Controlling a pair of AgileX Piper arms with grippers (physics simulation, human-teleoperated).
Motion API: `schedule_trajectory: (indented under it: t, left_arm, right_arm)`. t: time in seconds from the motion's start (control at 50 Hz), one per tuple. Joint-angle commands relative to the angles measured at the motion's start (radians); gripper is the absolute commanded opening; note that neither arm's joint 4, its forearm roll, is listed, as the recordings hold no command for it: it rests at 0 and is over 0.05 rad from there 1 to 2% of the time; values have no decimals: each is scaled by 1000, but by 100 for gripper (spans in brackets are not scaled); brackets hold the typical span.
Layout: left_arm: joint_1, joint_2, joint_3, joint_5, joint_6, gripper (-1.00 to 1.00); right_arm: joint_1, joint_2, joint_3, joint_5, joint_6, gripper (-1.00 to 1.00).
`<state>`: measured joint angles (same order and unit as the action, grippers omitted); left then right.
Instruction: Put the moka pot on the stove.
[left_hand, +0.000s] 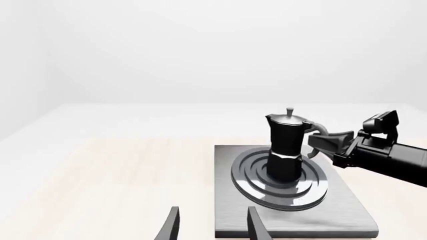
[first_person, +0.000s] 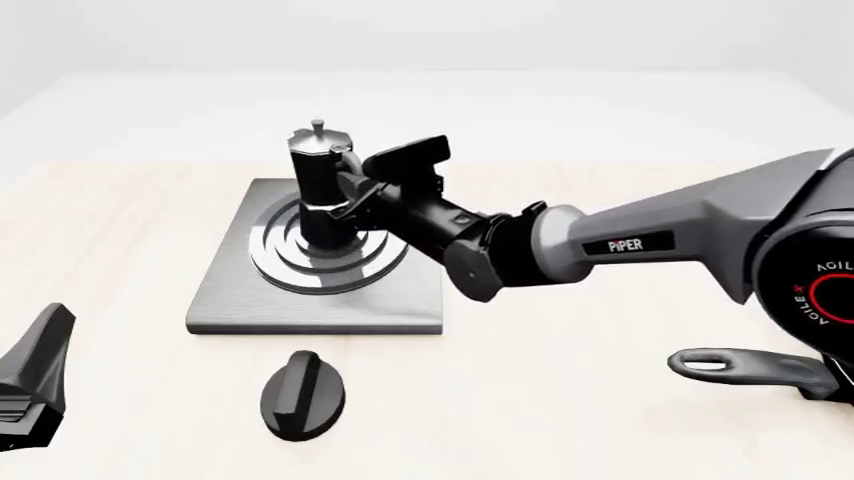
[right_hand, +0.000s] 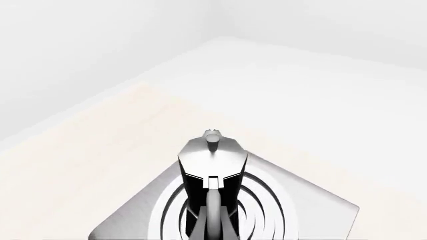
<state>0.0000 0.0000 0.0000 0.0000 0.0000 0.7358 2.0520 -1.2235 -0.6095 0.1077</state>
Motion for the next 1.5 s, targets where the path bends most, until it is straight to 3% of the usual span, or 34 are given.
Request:
schedule_trajectory:
  t: [0.02, 0.64, 0.66, 1.5]
  left_arm:
    - [0, 0, 0, 0, 0, 100]
    - [0, 0, 0, 0, 0, 100]
    - [0, 0, 0, 0, 0, 100]
    - [0, 0, 0, 0, 0, 100]
  right_arm:
    - [1, -4, -11, -3, 10, -100]
    - [0, 24, -20, 7, 16, -100]
    - [3, 25, -18, 5, 20, 100]
    - [0, 23, -16, 2, 28, 100]
